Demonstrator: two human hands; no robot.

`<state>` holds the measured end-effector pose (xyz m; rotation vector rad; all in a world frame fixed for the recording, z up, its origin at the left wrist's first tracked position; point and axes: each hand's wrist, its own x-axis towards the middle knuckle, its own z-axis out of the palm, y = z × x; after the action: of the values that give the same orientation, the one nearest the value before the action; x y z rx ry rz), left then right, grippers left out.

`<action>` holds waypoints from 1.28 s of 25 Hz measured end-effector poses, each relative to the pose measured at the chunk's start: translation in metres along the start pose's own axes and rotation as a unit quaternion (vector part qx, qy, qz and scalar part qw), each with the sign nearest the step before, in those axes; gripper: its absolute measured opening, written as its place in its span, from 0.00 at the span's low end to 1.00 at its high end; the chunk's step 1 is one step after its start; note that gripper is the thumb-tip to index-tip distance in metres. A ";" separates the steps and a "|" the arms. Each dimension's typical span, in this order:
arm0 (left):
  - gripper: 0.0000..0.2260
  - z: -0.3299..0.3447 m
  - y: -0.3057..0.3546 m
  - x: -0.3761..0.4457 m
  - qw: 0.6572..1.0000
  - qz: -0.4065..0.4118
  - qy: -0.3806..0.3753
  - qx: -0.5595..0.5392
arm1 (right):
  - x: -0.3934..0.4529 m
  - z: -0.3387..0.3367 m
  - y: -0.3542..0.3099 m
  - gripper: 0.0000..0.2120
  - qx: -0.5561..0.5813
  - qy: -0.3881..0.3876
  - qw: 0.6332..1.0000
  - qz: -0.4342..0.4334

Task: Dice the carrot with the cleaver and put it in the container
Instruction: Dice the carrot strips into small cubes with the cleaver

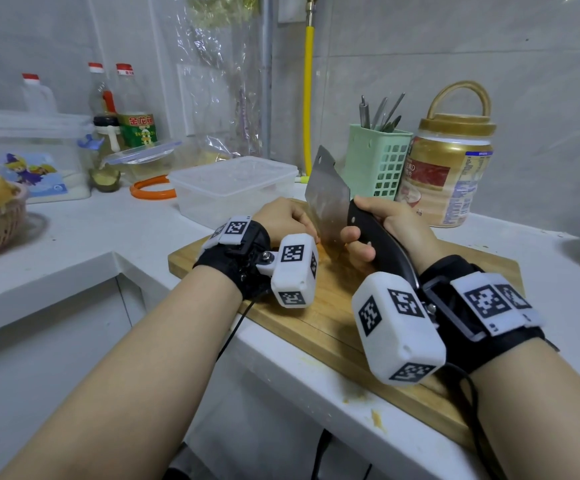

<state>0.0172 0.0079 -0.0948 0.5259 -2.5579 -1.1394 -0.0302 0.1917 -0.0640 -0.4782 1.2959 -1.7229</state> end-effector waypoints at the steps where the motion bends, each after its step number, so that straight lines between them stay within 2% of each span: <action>1: 0.04 0.000 0.000 0.000 1.000 -0.006 0.003 0.002 | 0.000 0.001 0.001 0.11 -0.008 0.000 1.000 -0.001; 5: 0.02 0.000 0.002 0.000 1.000 -0.015 0.008 0.004 | 0.001 0.001 0.001 0.10 -0.015 0.003 1.000 0.000; 9: 0.06 -0.001 0.002 0.000 1.000 -0.022 0.006 0.002 | 0.001 0.001 0.002 0.10 -0.018 0.009 1.000 0.005; 13: 0.01 -0.001 0.004 -0.003 1.000 -0.028 0.003 0.003 | 0.001 0.002 0.002 0.09 -0.025 0.014 1.000 0.007; 21: 0.07 -0.001 0.004 -0.003 1.000 -0.023 0.004 -0.003 | 0.002 0.005 -0.002 0.10 -0.055 0.019 0.998 0.030; 32: 0.04 -0.001 0.006 -0.004 1.000 -0.011 -0.011 -0.001 | 0.005 -0.002 0.000 0.11 -0.008 0.018 0.999 0.035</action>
<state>0.0195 0.0128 -0.0903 0.5460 -2.5767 -1.1610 -0.0339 0.1891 -0.0659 -0.4080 1.3365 -1.6711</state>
